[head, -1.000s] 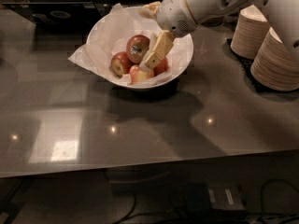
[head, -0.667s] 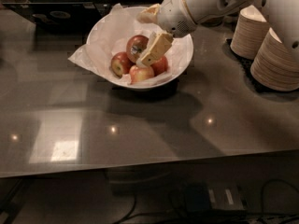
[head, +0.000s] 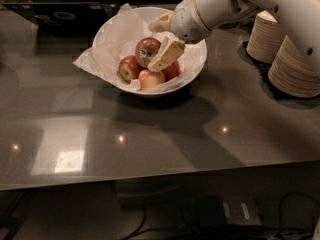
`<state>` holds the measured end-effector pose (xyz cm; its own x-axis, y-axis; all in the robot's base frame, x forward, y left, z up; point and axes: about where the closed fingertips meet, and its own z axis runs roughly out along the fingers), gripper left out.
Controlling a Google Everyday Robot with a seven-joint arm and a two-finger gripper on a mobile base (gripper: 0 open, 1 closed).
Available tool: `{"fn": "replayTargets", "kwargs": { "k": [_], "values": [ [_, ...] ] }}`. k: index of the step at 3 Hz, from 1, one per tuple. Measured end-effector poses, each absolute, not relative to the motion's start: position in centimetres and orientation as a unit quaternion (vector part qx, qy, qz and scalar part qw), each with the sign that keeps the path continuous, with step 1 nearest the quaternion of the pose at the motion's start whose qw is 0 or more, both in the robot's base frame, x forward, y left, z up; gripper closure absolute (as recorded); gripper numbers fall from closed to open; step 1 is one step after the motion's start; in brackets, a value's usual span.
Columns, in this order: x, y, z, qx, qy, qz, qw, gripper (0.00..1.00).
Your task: Pick apple from white bowl
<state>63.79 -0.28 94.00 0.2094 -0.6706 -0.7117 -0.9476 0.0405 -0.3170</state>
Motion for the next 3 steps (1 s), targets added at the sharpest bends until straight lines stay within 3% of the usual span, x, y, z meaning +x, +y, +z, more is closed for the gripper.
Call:
{"fn": "replayTargets", "kwargs": {
  "k": [2,3],
  "values": [
    [64.1,0.5,92.7,-0.669,0.603,0.188,0.391,0.27],
    [64.2,1.3,91.9,-0.669,0.601,0.201,0.388,0.35]
  ]
}}
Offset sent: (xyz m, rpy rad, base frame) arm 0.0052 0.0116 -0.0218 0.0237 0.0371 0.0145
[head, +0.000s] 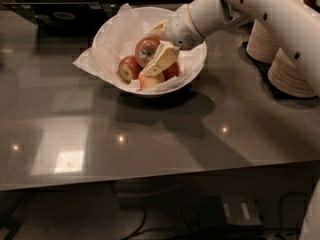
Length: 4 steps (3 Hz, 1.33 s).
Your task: Pick apple from white bowl
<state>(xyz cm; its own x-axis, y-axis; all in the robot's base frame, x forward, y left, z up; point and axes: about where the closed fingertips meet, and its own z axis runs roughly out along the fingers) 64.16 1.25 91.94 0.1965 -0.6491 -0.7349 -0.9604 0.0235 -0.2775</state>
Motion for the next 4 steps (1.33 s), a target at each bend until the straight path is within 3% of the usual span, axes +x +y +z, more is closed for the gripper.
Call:
{"fn": "replayTargets", "kwargs": {
  "k": [3,4],
  "values": [
    [64.15,1.26,91.94,-0.669,0.601,0.201,0.388,0.99],
    [64.07,1.28,91.93,-0.664,0.599,0.209,0.396,1.00]
  ]
}}
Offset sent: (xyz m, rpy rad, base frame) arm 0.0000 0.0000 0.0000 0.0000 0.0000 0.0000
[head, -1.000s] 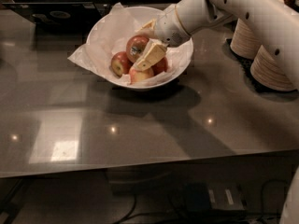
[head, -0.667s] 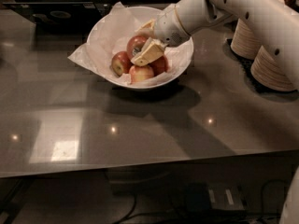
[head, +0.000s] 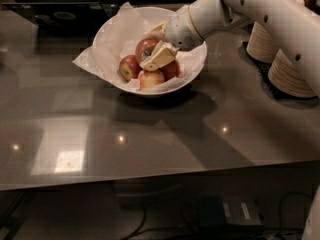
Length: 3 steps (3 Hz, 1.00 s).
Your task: Pick apple from white bowl
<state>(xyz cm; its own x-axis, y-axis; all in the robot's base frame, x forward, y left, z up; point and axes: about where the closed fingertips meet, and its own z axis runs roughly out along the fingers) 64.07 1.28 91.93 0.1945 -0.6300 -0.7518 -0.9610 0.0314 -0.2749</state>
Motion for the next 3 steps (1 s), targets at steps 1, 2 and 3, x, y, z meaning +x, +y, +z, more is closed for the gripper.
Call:
{"fn": "replayTargets", "kwargs": {
  "k": [1,2,3],
  "values": [
    [64.0,1.2,91.8,-0.656,0.599,0.218,0.404,1.00],
    [64.0,1.1,92.0,-0.656,0.599,0.218,0.404,1.00],
    [63.6,0.0,93.7,-0.645,0.588,0.230,0.430,1.00]
  ]
}}
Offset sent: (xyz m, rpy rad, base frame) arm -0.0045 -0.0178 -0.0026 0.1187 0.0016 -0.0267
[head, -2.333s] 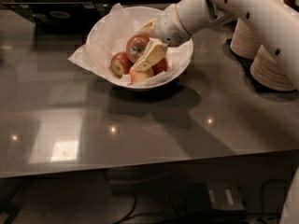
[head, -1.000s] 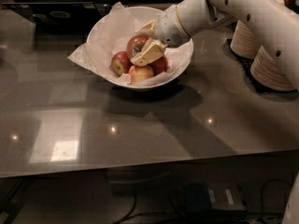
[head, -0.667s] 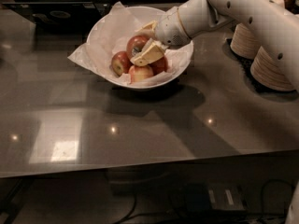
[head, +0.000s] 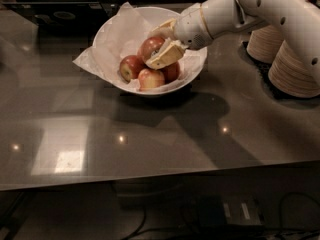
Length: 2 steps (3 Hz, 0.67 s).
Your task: Pick apple from white bowl
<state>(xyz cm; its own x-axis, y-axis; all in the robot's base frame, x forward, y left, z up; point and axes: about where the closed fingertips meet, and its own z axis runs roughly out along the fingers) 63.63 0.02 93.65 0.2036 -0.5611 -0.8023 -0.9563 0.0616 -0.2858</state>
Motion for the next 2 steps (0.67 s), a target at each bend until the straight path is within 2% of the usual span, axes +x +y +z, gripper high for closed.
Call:
{"fn": "replayTargets", "kwargs": {
  "k": [2],
  "values": [
    [61.9,-2.3,99.7,-0.640,0.550,0.231,0.484,1.00]
  ]
}}
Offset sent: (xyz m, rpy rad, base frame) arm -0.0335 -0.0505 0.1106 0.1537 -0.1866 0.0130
